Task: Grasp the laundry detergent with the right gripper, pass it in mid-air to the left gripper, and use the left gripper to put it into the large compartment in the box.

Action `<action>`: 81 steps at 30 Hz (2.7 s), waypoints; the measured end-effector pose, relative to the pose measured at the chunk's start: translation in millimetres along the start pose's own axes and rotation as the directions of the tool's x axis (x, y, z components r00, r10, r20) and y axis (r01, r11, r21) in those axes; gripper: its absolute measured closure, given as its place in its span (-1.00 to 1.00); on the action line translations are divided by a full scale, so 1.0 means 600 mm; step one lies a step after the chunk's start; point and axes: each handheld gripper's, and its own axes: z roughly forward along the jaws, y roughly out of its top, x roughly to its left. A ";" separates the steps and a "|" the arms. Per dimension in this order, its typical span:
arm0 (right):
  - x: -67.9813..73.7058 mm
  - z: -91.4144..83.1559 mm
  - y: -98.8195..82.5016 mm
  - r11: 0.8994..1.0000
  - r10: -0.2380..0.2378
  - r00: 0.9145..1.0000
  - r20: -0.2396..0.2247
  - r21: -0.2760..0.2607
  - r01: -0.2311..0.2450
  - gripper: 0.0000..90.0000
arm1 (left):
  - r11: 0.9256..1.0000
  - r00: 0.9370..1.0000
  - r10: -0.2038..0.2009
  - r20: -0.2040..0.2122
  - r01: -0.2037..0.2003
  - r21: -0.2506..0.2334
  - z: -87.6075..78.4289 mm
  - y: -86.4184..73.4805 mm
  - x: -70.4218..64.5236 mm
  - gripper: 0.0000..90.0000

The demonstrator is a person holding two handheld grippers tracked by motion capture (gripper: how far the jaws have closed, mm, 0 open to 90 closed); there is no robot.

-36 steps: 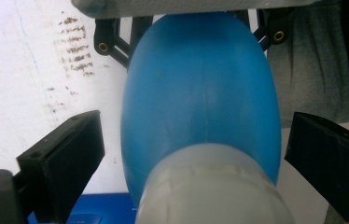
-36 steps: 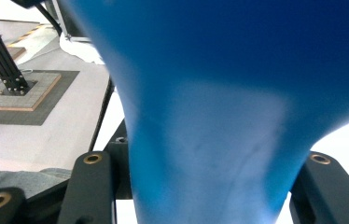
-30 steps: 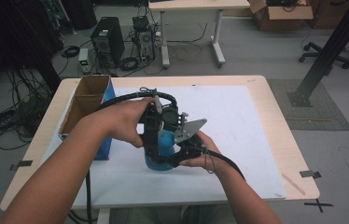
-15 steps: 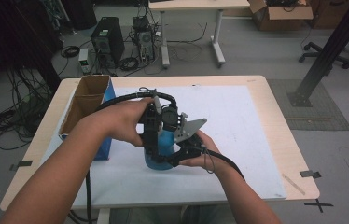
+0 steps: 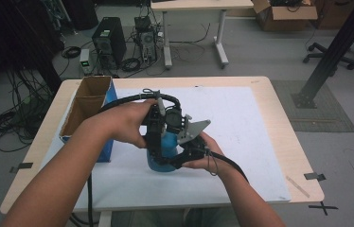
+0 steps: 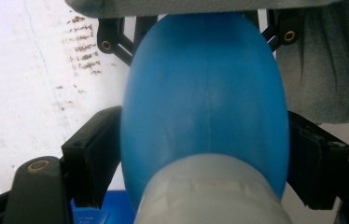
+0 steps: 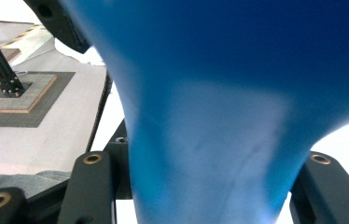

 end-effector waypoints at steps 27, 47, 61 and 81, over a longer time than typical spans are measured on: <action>0.002 0.001 0.001 1.000 0.004 1.000 0.005 0.009 -0.004 0.01 | 1.000 1.000 0.011 -0.009 -0.011 0.026 0.002 0.001 -0.002 -0.14; 0.004 0.000 0.001 0.998 0.050 0.999 0.002 -0.044 -0.050 -0.31 | 0.999 1.000 0.005 -0.021 -0.004 0.041 -0.006 -0.002 -0.003 -0.13; 0.004 -0.004 -0.007 0.995 0.083 0.996 0.029 -0.059 -0.081 -0.63 | 0.999 1.000 0.000 -0.019 0.001 0.047 -0.009 0.002 -0.001 -0.13; 0.001 -0.031 -0.007 0.993 0.090 0.995 0.039 -0.078 -0.087 -0.99 | 0.997 0.998 -0.051 -0.034 0.053 0.059 -0.016 0.003 0.006 -0.14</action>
